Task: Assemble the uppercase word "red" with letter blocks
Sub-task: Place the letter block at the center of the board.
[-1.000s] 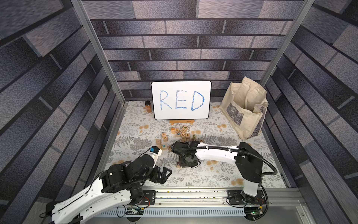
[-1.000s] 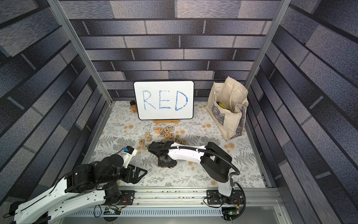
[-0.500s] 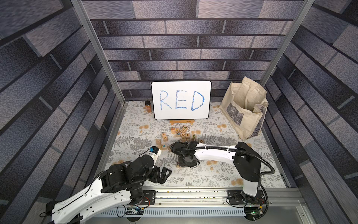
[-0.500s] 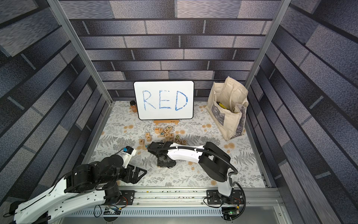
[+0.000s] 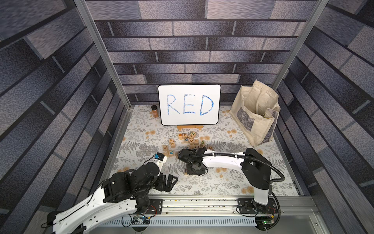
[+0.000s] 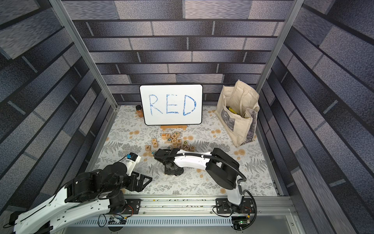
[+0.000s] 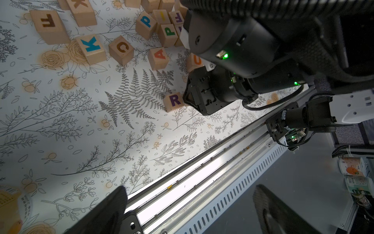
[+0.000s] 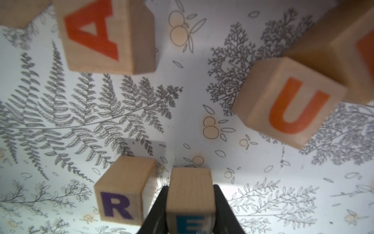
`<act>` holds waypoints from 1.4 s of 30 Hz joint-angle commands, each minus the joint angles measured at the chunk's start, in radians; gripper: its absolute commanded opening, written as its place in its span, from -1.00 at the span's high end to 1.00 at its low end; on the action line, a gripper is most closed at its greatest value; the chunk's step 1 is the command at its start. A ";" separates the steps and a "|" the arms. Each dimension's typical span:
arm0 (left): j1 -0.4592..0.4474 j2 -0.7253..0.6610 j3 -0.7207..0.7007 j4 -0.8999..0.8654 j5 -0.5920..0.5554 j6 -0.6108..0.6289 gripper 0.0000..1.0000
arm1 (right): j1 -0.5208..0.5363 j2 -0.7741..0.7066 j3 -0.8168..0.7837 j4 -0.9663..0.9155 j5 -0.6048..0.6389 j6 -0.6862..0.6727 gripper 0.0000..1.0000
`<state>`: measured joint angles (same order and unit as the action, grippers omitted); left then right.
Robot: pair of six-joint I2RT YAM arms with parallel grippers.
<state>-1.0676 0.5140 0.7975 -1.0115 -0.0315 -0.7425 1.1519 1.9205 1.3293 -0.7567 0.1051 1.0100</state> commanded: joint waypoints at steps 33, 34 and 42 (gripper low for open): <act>-0.004 0.019 0.056 -0.006 -0.074 -0.008 -1.00 | -0.021 -0.131 0.028 -0.087 0.068 -0.014 0.06; -0.004 0.026 0.063 -0.008 -0.083 -0.004 -1.00 | -0.024 -0.138 0.031 -0.088 0.067 -0.017 0.02; 0.033 0.109 0.121 0.002 -0.097 0.040 -1.00 | -0.056 -0.198 0.046 -0.115 0.068 -0.053 -0.47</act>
<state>-1.0519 0.5983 0.8814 -1.0100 -0.1062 -0.7372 1.1141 1.7599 1.3418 -0.8188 0.1574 0.9649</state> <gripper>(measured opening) 0.999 0.719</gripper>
